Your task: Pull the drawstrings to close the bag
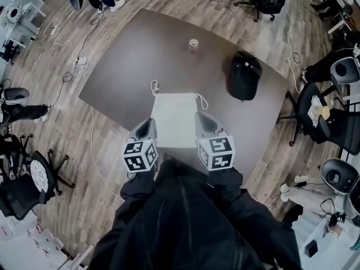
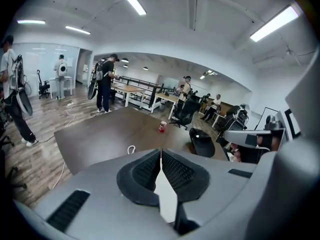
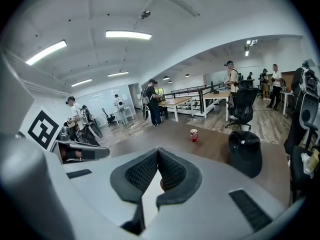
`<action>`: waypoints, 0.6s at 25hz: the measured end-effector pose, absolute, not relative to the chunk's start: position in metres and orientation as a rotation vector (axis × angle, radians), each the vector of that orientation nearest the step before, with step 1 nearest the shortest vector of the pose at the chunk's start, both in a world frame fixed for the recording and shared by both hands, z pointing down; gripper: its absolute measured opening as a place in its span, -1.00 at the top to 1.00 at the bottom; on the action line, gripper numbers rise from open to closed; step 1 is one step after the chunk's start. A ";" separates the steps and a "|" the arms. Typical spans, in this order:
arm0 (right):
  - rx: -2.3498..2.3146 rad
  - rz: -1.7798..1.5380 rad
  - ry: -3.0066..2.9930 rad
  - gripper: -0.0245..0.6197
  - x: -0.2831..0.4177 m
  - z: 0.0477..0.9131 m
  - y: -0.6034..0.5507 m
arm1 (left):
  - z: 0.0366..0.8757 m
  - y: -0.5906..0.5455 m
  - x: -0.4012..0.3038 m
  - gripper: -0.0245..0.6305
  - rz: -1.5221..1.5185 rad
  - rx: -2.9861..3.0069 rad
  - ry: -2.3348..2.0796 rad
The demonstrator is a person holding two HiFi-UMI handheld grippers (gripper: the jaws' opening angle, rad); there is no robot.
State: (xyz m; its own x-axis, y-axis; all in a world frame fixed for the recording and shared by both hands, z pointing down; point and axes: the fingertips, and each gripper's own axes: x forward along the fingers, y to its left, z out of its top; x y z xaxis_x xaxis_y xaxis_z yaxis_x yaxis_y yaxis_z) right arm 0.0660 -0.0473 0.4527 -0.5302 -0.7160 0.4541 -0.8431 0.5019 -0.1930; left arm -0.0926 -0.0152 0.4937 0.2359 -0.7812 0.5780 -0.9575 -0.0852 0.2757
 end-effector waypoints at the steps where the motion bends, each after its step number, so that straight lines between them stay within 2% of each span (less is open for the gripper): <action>1: 1.307 0.574 -2.422 0.86 0.067 0.457 -0.050 | 0.499 -0.018 -0.094 0.81 0.389 1.900 -1.583; 15: 1.276 0.605 -2.169 0.86 0.086 0.571 -0.107 | 0.613 -0.081 -0.128 0.81 0.525 1.774 -1.481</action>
